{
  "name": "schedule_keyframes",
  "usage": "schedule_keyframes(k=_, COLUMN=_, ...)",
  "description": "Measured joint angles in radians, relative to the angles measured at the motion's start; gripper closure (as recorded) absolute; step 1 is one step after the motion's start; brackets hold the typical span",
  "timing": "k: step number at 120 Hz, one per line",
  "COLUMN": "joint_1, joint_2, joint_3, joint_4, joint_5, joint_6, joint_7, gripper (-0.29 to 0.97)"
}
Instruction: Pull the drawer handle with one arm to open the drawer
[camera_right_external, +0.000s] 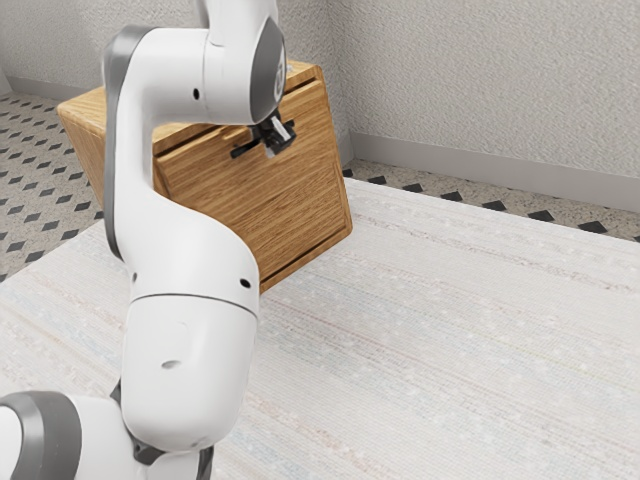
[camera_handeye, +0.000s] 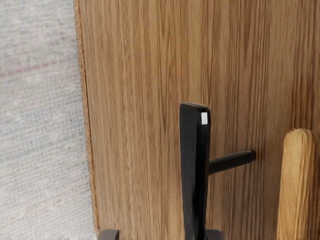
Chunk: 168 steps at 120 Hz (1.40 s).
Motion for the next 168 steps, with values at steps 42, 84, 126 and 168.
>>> schedule_keyframes(k=42, joint_1=-0.04, joint_2=0.0, joint_3=0.0, joint_4=-0.002, joint_5=0.003, joint_6=-0.001, joint_7=-0.022, gripper=0.55)
schedule_keyframes(k=84, joint_1=-0.056, joint_2=0.0, joint_3=0.003, joint_4=-0.013, joint_5=0.004, joint_6=-0.002, joint_7=-0.035, gripper=0.58)
schedule_keyframes(k=126, joint_1=-0.1, joint_2=-0.001, joint_3=0.007, joint_4=-0.015, joint_5=0.008, joint_6=-0.002, joint_7=-0.049, gripper=0.58)
schedule_keyframes(k=168, joint_1=-0.139, joint_2=0.0, joint_3=0.009, joint_4=-0.043, joint_5=0.012, joint_6=-0.02, joint_7=-0.07, gripper=0.59)
